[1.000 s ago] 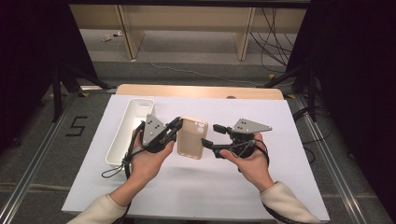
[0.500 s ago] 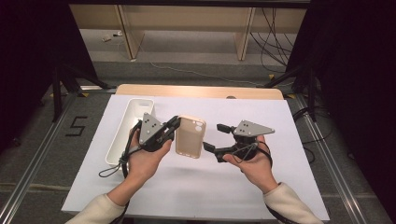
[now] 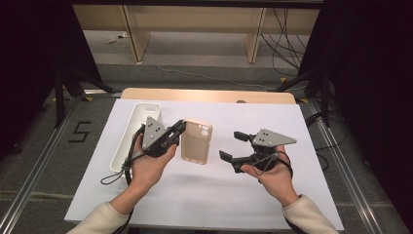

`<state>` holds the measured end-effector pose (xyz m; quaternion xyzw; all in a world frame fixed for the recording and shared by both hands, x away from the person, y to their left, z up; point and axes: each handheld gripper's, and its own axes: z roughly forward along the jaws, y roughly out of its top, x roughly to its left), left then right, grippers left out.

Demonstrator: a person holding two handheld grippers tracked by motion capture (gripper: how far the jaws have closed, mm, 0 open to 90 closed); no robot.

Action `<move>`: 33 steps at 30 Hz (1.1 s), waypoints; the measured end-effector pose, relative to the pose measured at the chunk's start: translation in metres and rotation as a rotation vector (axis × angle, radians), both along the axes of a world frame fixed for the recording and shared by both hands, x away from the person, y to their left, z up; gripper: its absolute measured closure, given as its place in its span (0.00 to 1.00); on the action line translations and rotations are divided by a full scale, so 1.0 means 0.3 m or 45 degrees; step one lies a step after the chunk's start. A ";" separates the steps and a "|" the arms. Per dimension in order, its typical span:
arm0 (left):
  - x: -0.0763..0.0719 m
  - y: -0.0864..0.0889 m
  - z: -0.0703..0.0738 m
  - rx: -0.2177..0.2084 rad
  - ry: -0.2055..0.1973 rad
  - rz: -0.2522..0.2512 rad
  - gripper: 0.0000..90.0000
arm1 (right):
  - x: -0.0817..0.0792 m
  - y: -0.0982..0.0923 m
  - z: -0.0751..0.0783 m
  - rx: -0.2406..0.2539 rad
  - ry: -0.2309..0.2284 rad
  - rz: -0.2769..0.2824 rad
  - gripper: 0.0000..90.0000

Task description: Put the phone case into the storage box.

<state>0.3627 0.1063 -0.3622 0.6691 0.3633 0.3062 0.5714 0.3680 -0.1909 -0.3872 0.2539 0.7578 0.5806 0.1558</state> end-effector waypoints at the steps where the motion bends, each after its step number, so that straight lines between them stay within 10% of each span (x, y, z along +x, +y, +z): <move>1: 0.002 0.001 0.000 -0.001 -0.002 0.002 0.94 | -0.003 -0.003 -0.001 0.012 0.014 0.012 0.18; 33: 0.030 0.073 0.033 -0.021 -0.001 0.085 0.95 | -0.061 -0.119 -0.029 0.026 0.006 -0.064 0.18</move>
